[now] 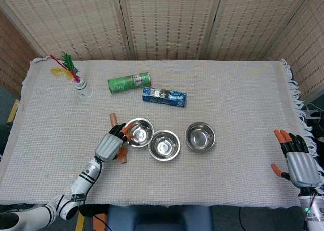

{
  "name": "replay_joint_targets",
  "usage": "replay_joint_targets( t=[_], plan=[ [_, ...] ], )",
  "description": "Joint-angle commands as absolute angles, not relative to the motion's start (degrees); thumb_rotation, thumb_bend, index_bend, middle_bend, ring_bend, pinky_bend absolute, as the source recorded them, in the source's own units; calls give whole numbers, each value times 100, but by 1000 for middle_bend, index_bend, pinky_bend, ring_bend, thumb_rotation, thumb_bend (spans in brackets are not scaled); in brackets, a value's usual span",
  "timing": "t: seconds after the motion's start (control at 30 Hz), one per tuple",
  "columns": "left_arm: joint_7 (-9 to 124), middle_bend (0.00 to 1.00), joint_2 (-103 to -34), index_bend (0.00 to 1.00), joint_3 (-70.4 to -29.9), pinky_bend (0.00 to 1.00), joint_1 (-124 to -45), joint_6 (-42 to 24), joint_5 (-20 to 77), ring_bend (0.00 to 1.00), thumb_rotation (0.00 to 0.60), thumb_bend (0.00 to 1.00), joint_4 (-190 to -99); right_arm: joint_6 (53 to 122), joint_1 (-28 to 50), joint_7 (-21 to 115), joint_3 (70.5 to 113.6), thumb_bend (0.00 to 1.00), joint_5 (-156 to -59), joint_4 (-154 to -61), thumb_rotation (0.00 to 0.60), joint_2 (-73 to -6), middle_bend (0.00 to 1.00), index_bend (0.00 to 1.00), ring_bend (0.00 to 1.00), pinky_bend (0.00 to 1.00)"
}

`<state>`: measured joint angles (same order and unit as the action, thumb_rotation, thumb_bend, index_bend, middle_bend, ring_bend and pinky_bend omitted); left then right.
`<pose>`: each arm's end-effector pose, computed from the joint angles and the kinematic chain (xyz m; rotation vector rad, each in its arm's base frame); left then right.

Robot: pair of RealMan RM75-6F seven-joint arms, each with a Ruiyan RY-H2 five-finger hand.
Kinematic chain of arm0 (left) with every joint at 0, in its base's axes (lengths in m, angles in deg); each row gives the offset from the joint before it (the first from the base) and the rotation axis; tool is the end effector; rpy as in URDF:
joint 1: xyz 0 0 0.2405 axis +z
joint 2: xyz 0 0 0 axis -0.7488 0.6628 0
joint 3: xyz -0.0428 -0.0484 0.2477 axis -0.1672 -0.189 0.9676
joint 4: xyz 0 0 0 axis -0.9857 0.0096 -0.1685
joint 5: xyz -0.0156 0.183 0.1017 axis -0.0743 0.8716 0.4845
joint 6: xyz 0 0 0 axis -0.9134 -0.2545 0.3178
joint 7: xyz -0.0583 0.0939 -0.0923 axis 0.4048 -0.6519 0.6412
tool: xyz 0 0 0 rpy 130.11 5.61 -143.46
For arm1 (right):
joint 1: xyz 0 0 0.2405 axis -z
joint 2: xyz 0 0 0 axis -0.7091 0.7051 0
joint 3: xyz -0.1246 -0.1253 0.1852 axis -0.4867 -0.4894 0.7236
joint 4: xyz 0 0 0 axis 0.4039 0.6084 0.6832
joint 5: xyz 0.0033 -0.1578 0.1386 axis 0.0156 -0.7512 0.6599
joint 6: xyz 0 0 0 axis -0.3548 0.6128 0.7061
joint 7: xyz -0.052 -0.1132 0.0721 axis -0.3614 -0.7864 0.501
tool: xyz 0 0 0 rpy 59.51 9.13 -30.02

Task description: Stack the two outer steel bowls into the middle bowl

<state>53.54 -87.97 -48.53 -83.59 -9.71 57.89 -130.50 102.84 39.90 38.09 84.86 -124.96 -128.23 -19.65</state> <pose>-0.1886 0.3223 -0.0594 -1.9213 -0.7102 -1.0518 -0.3192 -0.1819 0.1506 1.4049 -0.9407 0.7305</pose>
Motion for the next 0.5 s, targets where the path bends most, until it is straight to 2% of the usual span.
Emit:
replay_joint_targets(
  t=[0.03,0.2,0.5],
  plan=[
    [5514,70,-8950,370,-4805,128,-8462,-868,5892,0,600,385,-12817,10265,3989,3810,8491,154,-12464,-12841,600,-1950,6,0,0,0],
    [5766,110,-9224,517,-4770,134,-8617,-704,6012,0,600,409,-12317,10260,4000,3847,8489,154,-12442,-12897,600,-1906,6,0,0,0],
    [5776,144,-9483,628,-4740,144,-8686,-343,6064,0,600,472,-11764,10246,4019,3889,8482,154,-12399,-13005,600,-1831,6,0,0,0]
  ],
)
